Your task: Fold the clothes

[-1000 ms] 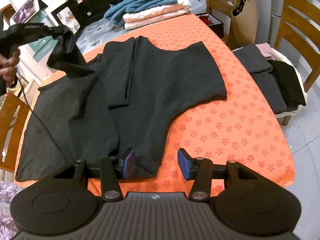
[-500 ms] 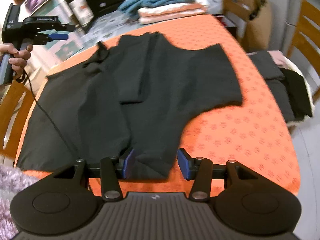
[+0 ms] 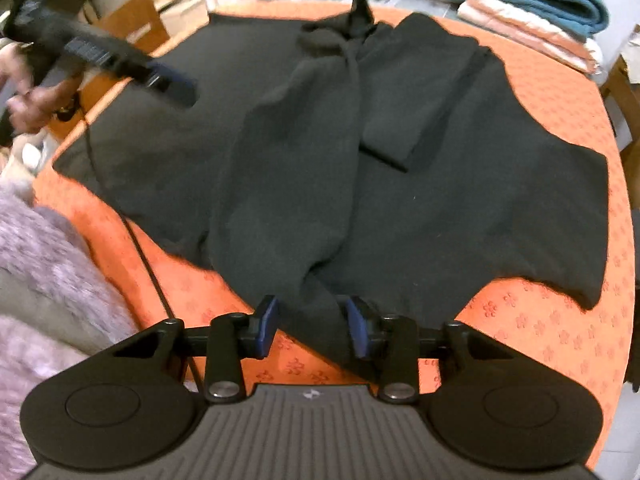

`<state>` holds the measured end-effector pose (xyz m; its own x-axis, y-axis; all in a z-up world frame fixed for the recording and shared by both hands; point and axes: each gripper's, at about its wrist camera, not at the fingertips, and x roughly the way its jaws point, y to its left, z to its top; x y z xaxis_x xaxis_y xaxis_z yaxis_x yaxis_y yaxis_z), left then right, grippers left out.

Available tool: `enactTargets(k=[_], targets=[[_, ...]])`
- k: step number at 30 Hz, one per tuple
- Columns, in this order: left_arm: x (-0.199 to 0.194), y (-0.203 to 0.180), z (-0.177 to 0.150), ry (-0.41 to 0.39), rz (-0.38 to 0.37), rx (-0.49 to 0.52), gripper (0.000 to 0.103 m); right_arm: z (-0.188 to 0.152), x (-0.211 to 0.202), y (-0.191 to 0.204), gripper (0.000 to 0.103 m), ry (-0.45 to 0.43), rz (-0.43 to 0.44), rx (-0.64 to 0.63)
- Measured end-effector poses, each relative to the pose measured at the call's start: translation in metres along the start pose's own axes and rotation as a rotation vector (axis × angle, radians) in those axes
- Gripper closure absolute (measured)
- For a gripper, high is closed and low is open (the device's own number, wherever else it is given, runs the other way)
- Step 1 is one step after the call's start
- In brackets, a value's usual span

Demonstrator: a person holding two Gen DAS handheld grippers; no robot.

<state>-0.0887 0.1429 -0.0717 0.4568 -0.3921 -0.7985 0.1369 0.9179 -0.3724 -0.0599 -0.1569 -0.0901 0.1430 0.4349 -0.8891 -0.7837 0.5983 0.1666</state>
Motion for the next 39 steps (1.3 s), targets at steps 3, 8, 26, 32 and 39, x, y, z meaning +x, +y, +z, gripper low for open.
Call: enactTargets(k=[3,8,26,32,39], targets=[[0.009,-0.018,-0.021,0.024,-0.040,0.030,0.057,0.004,0.001,-0.007,0.098,0.016,0.011,0.037],[0.023,-0.051,-0.031,0.026,-0.070,0.103,0.058,-0.001,-0.024,-0.044,0.098,-0.071,0.051,0.260],[0.050,-0.099,-0.036,0.038,-0.105,0.191,0.058,-0.020,-0.004,-0.030,0.086,-0.094,0.169,0.112],[0.047,-0.094,-0.032,-0.019,-0.076,0.187,0.097,-0.024,-0.015,-0.024,0.098,-0.119,0.128,0.118],[0.023,-0.084,-0.038,0.031,-0.148,0.193,0.098,-0.034,-0.052,-0.014,0.098,-0.153,0.125,0.089]])
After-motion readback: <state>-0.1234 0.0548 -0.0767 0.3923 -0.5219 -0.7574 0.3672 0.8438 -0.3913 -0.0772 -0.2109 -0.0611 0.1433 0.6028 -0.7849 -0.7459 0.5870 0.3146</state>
